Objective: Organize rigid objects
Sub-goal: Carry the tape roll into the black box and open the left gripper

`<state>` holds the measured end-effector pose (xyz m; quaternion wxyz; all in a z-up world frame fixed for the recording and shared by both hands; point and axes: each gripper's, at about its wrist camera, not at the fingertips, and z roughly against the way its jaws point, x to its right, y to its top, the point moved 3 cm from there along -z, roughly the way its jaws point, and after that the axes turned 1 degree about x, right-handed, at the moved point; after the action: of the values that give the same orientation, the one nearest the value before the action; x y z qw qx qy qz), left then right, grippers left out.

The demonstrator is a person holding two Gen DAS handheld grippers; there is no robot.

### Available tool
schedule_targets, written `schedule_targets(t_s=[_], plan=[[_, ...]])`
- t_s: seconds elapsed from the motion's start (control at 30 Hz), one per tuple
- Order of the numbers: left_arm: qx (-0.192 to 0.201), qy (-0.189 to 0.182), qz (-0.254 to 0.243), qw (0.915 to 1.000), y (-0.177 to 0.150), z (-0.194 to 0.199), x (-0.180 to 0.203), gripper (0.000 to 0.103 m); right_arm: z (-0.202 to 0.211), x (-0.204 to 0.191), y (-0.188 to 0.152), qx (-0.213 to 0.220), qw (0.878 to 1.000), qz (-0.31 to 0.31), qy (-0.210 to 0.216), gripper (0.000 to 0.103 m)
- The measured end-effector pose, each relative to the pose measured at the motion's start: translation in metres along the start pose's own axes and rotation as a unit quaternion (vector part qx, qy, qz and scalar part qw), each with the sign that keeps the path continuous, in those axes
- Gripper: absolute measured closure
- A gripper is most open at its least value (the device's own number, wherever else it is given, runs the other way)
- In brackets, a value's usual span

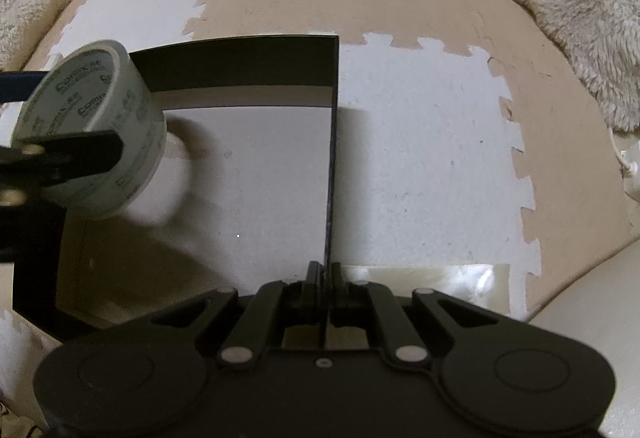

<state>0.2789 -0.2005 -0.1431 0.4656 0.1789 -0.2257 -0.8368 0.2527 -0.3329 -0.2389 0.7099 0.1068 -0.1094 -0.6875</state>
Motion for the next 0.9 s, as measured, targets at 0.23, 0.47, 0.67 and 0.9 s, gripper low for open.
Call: schedule_targets(t_s=[0.23,0.47,0.67,0.9], plan=[[0.000,0.013,-0.052,0.9986,-0.016,-0.021,0.011,0.010,0.000,0.000,0.000,-0.002,1.000,0.000,0.001,0.099],[0.020,0.004,-0.052,0.9984,-0.018,-0.011,0.013,0.000,0.000,0.001,0.000,-0.001,1.000,0.002,0.002,0.099],[0.036,-0.008,-0.029,0.9989,-0.016,0.015,0.010,0.000,0.000,0.000,0.001,0.000,1.000,0.001,0.002,0.099],[0.065,-0.031,-0.021,0.9972,-0.026,0.059,0.007,0.000,0.000,0.000,0.001,0.000,1.000,0.003,0.002,0.099]])
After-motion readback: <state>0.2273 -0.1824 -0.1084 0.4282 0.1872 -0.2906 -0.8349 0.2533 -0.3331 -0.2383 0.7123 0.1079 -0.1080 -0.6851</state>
